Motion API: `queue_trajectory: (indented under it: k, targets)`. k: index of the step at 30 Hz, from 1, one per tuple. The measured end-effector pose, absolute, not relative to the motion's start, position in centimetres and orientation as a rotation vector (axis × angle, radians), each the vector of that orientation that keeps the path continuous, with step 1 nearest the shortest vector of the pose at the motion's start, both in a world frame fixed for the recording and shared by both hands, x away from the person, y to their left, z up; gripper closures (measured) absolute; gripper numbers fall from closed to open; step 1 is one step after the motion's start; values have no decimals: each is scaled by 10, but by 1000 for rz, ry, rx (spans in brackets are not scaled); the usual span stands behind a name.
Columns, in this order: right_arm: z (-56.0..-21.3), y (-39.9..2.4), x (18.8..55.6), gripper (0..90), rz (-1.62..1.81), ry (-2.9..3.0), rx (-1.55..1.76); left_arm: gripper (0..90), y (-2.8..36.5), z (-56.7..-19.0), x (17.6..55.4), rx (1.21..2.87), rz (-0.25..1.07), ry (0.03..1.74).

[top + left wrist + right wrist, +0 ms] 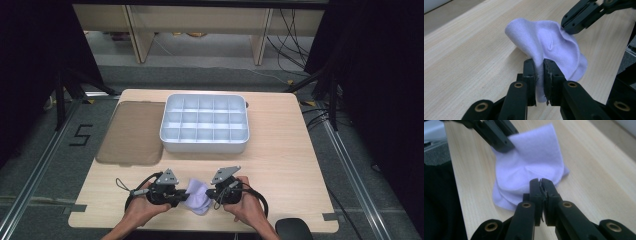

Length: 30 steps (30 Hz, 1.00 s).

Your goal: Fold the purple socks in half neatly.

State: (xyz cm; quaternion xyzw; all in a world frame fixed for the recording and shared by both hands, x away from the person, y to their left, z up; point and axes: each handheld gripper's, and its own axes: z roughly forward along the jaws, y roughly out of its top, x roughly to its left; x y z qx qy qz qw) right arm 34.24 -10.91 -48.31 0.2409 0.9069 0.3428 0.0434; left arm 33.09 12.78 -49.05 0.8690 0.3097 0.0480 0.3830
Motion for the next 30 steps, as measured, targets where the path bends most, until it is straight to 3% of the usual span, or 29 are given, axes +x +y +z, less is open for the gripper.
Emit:
queue_trajectory:
  k: [14, 30]
  targets:
    - [-493, -110, 347, 885, 995, 2800, 777, 783, 116, -482, 324, 2204, 161, 727]
    - [-494, -113, 351, 886, 1028, 2813, 829, 780, 84, -489, 319, 2234, 116, 620]
